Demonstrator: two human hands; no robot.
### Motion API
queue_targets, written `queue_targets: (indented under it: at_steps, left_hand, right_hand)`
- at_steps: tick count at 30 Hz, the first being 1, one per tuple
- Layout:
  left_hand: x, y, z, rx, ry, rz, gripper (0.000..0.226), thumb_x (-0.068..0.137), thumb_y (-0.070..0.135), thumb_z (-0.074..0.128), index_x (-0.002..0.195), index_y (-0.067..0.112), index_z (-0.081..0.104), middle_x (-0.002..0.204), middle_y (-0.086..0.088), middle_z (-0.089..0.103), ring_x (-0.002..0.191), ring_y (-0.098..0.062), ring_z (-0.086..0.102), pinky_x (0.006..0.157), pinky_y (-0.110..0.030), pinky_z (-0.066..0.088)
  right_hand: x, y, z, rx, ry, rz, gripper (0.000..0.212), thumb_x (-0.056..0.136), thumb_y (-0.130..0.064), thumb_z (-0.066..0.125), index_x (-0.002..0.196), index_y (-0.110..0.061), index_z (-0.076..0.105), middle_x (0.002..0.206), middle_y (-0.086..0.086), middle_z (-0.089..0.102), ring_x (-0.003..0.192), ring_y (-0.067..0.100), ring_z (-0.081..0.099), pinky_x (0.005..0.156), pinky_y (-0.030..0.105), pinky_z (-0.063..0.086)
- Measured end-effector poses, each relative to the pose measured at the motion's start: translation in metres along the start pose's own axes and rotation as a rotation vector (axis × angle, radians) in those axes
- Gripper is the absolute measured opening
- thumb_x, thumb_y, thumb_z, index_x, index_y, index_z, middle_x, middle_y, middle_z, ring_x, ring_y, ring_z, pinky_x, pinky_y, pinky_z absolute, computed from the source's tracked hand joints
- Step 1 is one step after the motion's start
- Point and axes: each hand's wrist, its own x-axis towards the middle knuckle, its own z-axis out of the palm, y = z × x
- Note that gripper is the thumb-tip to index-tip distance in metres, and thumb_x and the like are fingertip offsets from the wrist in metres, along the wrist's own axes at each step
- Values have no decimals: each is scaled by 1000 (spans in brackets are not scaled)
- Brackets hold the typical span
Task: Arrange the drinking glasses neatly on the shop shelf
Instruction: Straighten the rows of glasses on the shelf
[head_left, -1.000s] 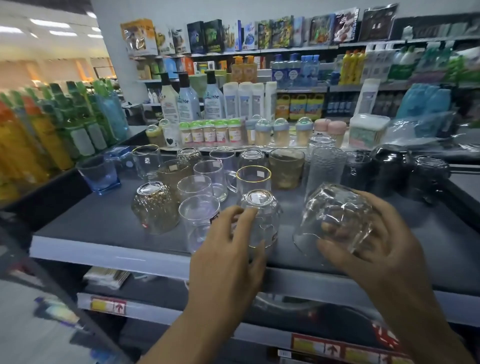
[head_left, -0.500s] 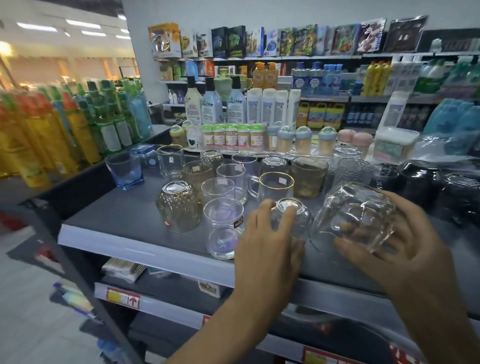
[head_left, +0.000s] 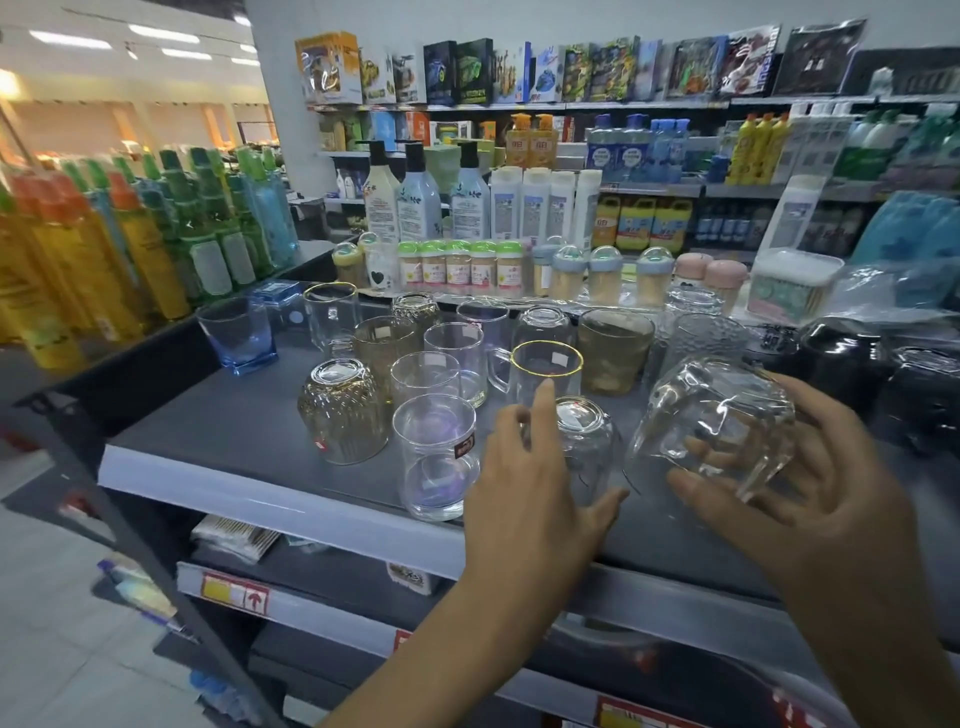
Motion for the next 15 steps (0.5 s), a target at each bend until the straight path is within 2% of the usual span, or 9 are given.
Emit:
queue_targets:
  at_steps: [3, 5, 7, 9, 12, 15]
  left_hand:
    - [-1, 4, -1, 15, -2, -37, 103, 81, 65, 73, 159, 27, 18, 140, 2, 32, 116, -21, 55, 83, -34, 55]
    - [-1, 4, 0, 5, -24, -43, 103, 80, 62, 76, 158, 30, 17, 141, 2, 30, 113, -22, 58, 81, -34, 56]
    - [-4, -2, 3, -38, -79, -66, 111, 78, 56, 81, 159, 36, 7, 144, 5, 34, 114, -21, 59, 85, -37, 57]
    - [-8, -9, 4, -94, -109, -100, 119, 77, 50, 85, 160, 39, 0, 143, 9, 46, 112, -19, 62, 86, -41, 56]
    - [-12, -16, 5, -270, -120, -159, 109, 76, 40, 89, 156, 45, 14, 130, 16, 63, 111, -10, 65, 91, -42, 57]
    - [-12, -21, 3, -318, -141, -164, 95, 76, 39, 89, 149, 45, 27, 129, 18, 64, 117, -6, 62, 96, -40, 56]
  right_hand:
    - [2, 5, -5, -22, 14, 4, 98, 48, -52, 99, 135, -34, 57, 121, -5, 73, 106, 16, 74, 92, 38, 59]
    - [2, 11, -6, -24, 17, 6, 90, 51, -36, 94, 134, -31, 58, 119, -5, 73, 104, 15, 74, 92, 36, 59]
    - [2, 15, -7, -21, 23, 6, 88, 51, -31, 90, 133, -29, 59, 118, -4, 74, 104, 16, 74, 92, 37, 59]
    - [3, 19, -9, -10, 26, 11, 88, 51, -31, 89, 133, -28, 59, 118, -4, 74, 104, 16, 74, 91, 35, 59]
    - [5, 27, -12, -2, 23, 23, 86, 52, -32, 90, 132, -29, 59, 118, -5, 73, 102, 16, 74, 89, 31, 60]
    - [5, 37, -11, 14, 14, 44, 86, 51, -31, 90, 131, -27, 59, 114, -5, 73, 99, 15, 75, 84, 25, 61]
